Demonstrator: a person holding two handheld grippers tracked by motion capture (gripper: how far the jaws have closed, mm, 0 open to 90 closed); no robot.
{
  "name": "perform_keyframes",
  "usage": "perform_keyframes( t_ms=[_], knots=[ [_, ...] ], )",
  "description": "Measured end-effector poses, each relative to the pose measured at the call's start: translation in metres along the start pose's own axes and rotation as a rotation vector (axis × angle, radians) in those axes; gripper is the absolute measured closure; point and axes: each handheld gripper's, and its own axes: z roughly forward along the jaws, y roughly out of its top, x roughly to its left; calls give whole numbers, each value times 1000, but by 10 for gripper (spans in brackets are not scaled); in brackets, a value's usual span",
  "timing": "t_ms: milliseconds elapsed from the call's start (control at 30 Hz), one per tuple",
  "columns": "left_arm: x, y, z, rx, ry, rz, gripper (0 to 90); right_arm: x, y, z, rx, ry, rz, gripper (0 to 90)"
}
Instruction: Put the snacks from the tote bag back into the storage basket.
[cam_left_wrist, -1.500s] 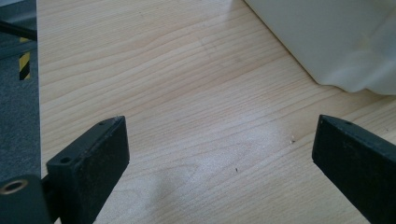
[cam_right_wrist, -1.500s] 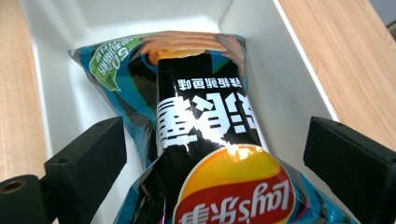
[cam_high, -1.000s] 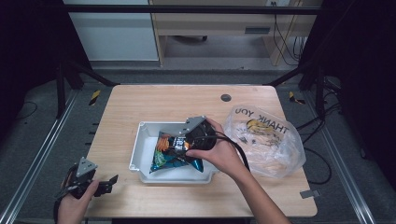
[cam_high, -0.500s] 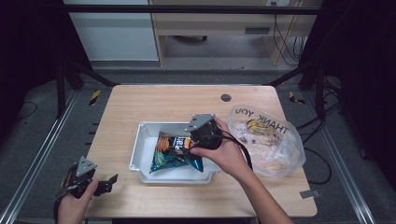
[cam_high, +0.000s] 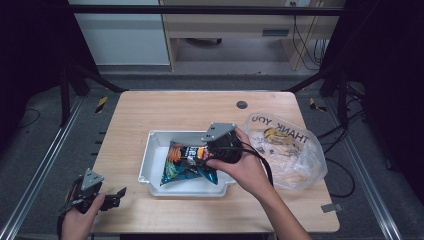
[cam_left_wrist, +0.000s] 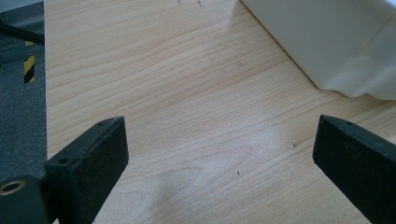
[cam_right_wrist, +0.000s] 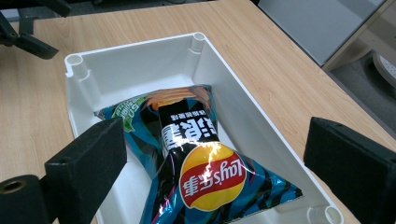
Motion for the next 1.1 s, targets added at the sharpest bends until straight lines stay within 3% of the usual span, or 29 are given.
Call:
perform_keyframes(
  t_ms=[700, 1100],
  knots=[
    [-2, 0, 2, 2, -5, 2, 30, 4, -1, -24, -48, -38, 31, 59],
    [-2, 0, 1, 4, -5, 2, 31, 9, -1, -44, -99, -90, 56, 57]
  ],
)
